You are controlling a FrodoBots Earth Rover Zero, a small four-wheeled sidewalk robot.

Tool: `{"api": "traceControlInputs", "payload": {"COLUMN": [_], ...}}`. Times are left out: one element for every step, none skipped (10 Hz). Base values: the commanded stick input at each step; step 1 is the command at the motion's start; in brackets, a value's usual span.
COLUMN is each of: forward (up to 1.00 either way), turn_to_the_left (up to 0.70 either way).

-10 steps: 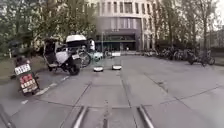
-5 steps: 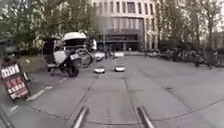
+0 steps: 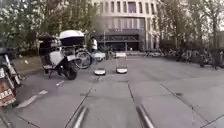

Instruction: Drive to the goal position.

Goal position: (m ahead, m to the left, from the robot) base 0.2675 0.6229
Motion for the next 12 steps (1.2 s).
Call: {"api": "traceControlInputs", "payload": {"forward": [0.45, 0.45, 0.45, 0.45, 0.45, 0.45, 0.45, 0.45, 0.4, 0.3, 0.13, 0.0], "turn_to_the_left": [-0.27, -0.27, -0.27, -0.27, -0.27, -0.27, -0.27, -0.27, -0.2, -0.06, 0.0, 0.0]}}
